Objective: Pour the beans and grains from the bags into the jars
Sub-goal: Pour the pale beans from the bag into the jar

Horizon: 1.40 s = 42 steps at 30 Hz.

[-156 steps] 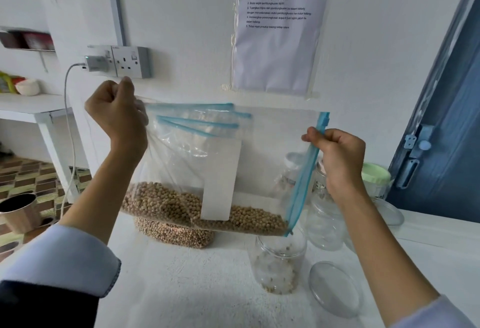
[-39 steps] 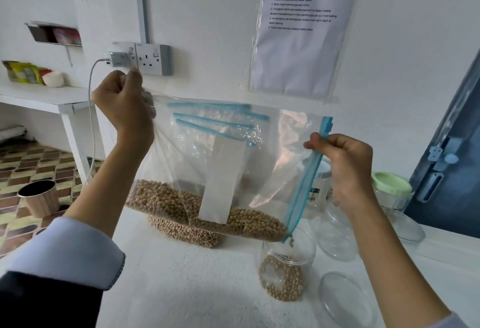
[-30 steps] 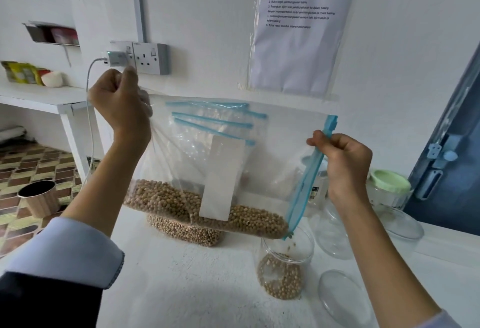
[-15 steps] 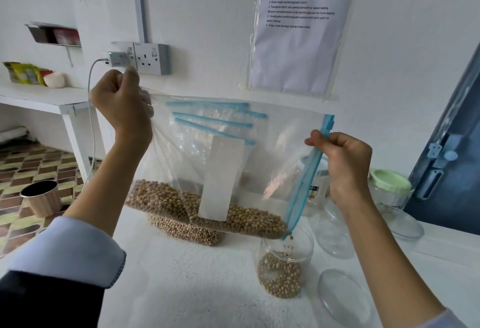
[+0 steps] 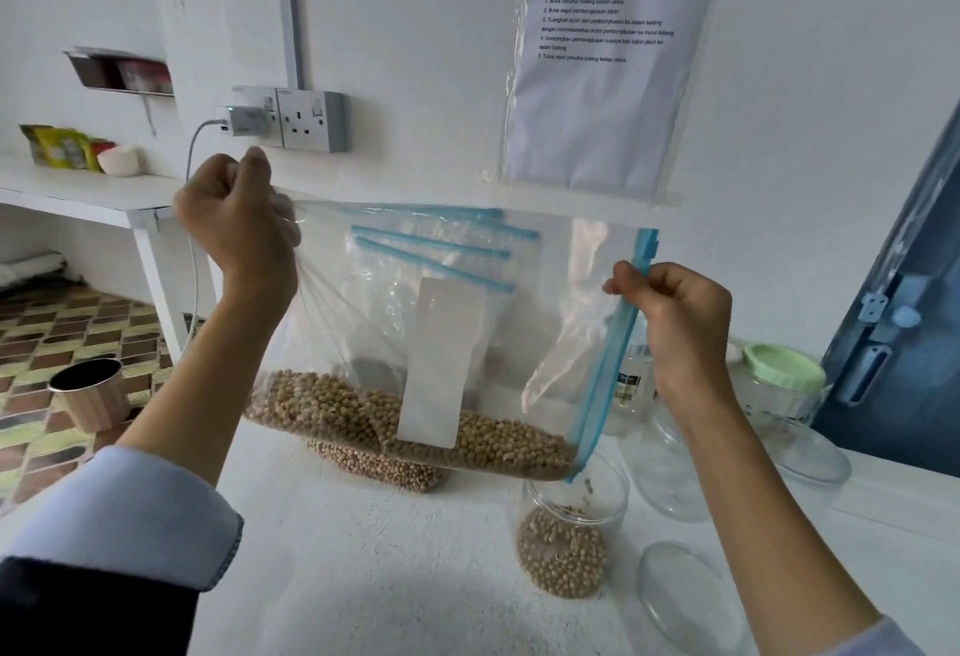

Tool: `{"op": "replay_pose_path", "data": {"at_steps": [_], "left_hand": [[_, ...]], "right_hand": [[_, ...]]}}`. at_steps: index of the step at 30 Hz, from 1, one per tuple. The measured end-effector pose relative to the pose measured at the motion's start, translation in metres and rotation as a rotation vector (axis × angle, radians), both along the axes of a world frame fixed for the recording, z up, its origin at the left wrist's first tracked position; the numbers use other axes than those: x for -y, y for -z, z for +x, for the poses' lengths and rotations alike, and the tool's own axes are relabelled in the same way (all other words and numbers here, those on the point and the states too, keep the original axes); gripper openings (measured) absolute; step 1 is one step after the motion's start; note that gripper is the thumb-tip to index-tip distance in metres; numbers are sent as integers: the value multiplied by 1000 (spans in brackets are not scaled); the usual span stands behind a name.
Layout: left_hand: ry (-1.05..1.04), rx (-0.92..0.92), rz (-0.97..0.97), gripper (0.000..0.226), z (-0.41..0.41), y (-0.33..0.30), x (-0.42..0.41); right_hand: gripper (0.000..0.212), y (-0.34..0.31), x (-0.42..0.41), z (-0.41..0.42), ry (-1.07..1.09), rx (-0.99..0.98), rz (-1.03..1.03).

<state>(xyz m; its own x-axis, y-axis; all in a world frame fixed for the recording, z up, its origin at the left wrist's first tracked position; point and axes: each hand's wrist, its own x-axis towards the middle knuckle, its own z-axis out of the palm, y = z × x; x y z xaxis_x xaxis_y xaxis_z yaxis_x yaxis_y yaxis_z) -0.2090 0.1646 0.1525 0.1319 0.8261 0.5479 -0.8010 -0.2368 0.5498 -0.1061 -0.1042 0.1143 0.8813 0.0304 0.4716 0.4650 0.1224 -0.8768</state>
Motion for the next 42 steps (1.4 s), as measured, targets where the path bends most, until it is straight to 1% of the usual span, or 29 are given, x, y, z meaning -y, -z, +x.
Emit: {"op": "replay_pose_path", "data": {"at_steps": [1, 3, 5, 7, 10, 13, 14, 16, 19, 22, 25, 27, 30, 33, 36, 39, 42], "left_hand": [[-3, -3, -1, 47, 0, 0, 0], [-2, -1, 6, 48, -1, 1, 1], [2, -2, 10, 48, -2, 1, 1], [6, -5, -1, 49, -2, 1, 2], [16, 2, 2, 47, -3, -1, 3], [22, -4, -8, 53, -3, -2, 4], [28, 2, -9, 53, -3, -3, 5], [35, 14, -6, 50, -4, -3, 5], [38, 22, -9, 47, -3, -3, 5], [57, 34, 2, 49, -3, -3, 7], [53, 21, 6, 52, -4, -4, 9], [61, 27, 3, 51, -4, -5, 11], [55, 38, -1, 49, -4, -5, 11], [50, 27, 14, 52, -4, -6, 10], [43, 25, 13, 50, -4, -5, 10], [45, 33, 11, 48, -3, -5, 11], [33, 19, 27, 46, -1, -5, 12]], "right_hand": [[14, 1, -1, -1, -9, 2, -18], [12, 2, -1, -1, 24, 3, 25], [13, 2, -1, -1, 36, 5, 49], [16, 2, -2, -2, 9, -2, 24], [19, 3, 0, -1, 47, -14, 81], [18, 3, 0, -3, 3, -30, 36], [18, 4, 1, -3, 9, -36, 52], [20, 3, 3, -1, 17, -38, 84], [17, 0, 3, -2, -9, -38, 13], [17, -1, 4, 2, 22, -48, 52], [13, -3, 2, 5, -2, -98, -15], [11, -4, 2, 8, 14, -106, 36], [13, -5, 1, 8, 1, -95, -16], [14, -4, 2, 9, 17, -83, 24], [18, -3, -1, 6, -4, -69, -16], [19, -3, 2, 6, 12, -65, 53], [19, -3, 2, 3, -20, -70, -1]]}}
